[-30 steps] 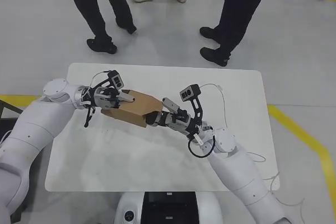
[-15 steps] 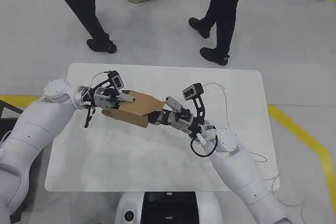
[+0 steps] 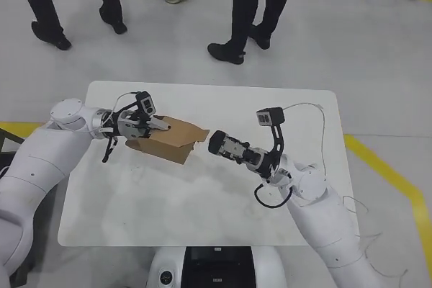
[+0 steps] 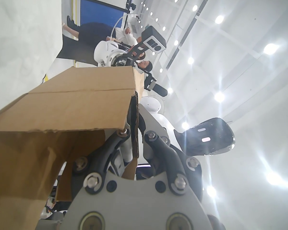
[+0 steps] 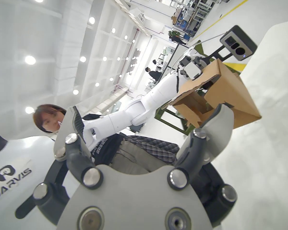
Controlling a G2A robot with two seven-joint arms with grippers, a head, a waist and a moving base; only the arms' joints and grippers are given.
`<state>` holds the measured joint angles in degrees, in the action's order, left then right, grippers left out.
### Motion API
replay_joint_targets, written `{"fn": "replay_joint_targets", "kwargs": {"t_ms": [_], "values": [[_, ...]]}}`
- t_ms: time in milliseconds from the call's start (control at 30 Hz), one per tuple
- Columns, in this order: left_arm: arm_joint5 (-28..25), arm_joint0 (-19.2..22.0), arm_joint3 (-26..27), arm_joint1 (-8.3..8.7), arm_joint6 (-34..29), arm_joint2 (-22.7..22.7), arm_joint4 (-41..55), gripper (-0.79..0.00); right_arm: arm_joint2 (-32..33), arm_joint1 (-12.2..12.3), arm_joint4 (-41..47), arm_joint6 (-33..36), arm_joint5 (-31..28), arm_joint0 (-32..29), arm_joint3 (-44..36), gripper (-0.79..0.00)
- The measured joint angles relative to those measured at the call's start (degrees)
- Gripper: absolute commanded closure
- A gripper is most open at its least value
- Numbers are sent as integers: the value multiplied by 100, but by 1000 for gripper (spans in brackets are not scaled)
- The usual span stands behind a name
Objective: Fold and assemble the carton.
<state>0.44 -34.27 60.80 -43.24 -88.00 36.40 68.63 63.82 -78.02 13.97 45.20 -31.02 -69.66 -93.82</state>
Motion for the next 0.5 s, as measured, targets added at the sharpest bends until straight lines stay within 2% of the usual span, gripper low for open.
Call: {"fn": "replay_joint_targets", "kwargs": {"t_ms": [267, 500], "values": [[269, 284, 115, 162, 0, -376, 37, 0, 267, 82, -1339, -449, -654, -164, -252, -785], [259, 304, 114, 173, 0, -407, 18, 0, 282, 86, -1382, -464, -677, -165, -254, -785]]}}
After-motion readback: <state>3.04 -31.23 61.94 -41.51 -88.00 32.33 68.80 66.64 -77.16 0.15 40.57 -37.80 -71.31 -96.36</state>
